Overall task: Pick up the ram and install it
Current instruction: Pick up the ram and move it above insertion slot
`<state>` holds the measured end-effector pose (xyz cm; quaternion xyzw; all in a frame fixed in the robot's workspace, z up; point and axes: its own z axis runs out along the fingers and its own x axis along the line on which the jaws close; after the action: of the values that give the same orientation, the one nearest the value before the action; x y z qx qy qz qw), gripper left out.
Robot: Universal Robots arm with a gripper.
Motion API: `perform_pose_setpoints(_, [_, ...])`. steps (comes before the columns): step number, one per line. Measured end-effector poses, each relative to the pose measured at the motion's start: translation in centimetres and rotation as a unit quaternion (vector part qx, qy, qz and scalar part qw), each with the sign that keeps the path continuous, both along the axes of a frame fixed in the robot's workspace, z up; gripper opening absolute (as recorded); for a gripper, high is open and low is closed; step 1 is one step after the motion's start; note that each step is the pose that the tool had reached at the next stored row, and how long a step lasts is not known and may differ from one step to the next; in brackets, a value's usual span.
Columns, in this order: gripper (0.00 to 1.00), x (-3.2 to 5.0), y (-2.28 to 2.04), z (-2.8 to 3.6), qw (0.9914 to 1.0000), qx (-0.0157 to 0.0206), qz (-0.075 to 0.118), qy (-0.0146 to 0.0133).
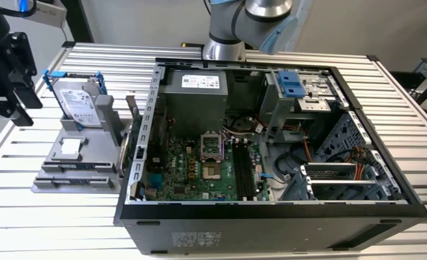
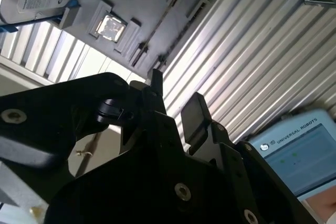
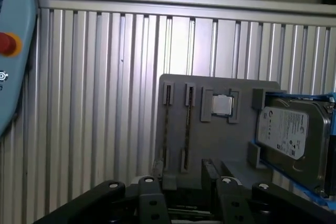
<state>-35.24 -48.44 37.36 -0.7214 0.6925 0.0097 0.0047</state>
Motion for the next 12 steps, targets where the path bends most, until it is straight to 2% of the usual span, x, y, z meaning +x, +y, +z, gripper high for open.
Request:
perform_pose_setpoints(7, [1.00, 0.04, -0.13, -1.26, 1.00000, 0.0000, 0.000, 0.0000])
perform_pose_setpoints(12, [1.00, 0.14, -0.61, -2.20, 1.00000, 0.0001, 0.000, 0.0002])
